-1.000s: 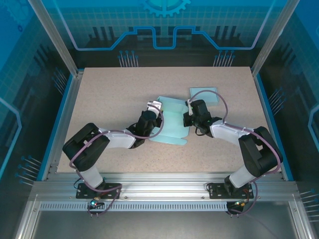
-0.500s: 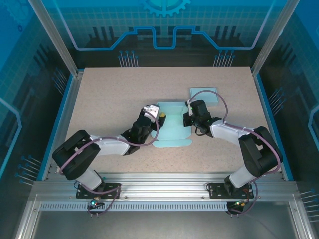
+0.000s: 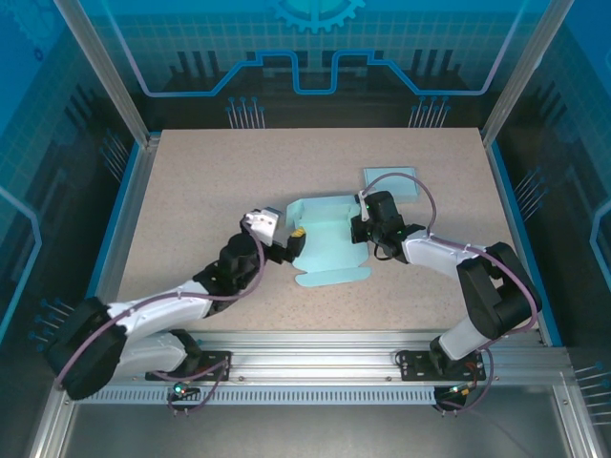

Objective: Fold the paper box

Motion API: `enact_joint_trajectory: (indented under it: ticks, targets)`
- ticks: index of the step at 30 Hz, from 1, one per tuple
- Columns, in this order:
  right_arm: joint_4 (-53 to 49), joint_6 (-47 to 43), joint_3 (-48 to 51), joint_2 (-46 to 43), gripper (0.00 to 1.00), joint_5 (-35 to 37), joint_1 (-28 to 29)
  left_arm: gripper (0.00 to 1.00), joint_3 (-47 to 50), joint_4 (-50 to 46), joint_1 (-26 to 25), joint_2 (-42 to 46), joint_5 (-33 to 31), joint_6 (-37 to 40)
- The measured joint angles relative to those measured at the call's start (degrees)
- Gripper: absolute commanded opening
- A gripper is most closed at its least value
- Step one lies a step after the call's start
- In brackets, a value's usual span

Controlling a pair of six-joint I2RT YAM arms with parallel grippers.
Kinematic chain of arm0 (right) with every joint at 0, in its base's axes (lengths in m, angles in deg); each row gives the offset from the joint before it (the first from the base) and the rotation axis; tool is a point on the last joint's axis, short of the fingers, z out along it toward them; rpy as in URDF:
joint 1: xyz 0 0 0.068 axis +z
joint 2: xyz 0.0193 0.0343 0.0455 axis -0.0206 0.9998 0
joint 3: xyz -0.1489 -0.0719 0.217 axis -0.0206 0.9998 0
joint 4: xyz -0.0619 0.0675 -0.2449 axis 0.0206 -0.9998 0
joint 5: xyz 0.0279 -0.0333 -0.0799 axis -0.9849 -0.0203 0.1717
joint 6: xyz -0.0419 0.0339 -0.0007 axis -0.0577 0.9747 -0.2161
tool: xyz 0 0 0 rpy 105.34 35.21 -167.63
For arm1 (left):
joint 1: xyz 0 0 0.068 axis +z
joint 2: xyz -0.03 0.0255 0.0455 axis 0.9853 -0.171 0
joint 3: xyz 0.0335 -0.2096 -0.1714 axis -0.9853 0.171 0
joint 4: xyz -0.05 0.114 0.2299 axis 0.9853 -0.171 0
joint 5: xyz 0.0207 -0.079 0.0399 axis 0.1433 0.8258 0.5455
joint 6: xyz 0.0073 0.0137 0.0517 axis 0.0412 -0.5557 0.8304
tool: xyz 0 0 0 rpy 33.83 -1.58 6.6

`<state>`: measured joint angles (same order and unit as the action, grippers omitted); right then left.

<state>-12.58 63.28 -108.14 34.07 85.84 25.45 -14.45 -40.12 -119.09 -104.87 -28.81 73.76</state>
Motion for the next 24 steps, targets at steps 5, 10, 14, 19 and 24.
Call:
enact_joint_trajectory:
  ticks: [5, 10, 14, 19, 24]
  targets:
    - [0.0, 0.0, 0.02, 0.0, 0.0, 0.0, 0.0, 0.99, -0.02, -9.64, 11.69, 7.98, 2.86, -3.98]
    - [0.02, 0.0, 0.02, 0.0, 0.0, -0.02, 0.0, 0.99, -0.59, -16.0, 15.72, 7.32, 3.65, -5.51]
    - [0.02, 0.0, 0.02, 0.0, 0.0, -0.02, 0.04, 0.99, -3.21, -17.57, 17.99, -0.39, 6.03, -5.31]
    - [0.02, 0.0, 0.02, 0.0, 0.0, -0.02, 0.07, 0.99, -7.85, -17.94, 18.95, -9.4, 11.96, -2.01]
    - [0.02, 0.0, 0.02, 0.0, 0.0, 0.0, 0.07, 0.99, -11.91, -17.94, 18.95, -13.49, 18.53, 0.79]
